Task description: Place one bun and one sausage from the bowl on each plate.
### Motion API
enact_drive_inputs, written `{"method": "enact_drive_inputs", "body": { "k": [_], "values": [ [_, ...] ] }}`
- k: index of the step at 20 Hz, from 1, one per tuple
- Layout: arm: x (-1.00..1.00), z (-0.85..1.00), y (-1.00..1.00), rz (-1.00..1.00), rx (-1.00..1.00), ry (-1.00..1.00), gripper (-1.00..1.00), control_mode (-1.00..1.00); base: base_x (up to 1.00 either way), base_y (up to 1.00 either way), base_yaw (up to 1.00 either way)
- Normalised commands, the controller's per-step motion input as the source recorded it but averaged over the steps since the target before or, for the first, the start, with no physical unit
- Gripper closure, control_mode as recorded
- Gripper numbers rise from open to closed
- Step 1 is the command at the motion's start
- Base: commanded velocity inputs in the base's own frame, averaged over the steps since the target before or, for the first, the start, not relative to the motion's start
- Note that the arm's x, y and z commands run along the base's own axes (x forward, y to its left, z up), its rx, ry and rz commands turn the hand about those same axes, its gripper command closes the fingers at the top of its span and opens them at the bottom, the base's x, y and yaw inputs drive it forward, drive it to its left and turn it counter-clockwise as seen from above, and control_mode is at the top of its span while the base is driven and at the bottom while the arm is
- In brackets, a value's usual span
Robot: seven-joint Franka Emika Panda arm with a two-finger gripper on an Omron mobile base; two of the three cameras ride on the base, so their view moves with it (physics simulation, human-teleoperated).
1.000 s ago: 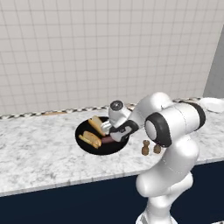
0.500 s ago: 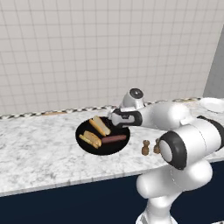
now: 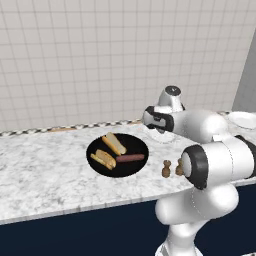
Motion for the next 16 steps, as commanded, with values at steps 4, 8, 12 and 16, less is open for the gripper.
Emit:
{"method": "enact_drive_inputs", "body": {
  "k": [4,8,12,16],
  "values": [
    [0.27,-0.19,-0.84,0.0,0.12,-0.02,1.0,-1.0,0.0,0.0,0.0],
    [0.5,-0.19,-0.68,0.0,0.06,0.06,1.0,-1.0,0.0,0.0,0.0],
    [0.14,-0.32,-0.36,0.0,0.0,0.01,1.0,-1.0,0.0,0.0,0.0],
    [0.12,-0.37,-0.35,0.0,0.0,0.0,1.0,-1.0,0.0,0.0,0.0]
  ]
}}
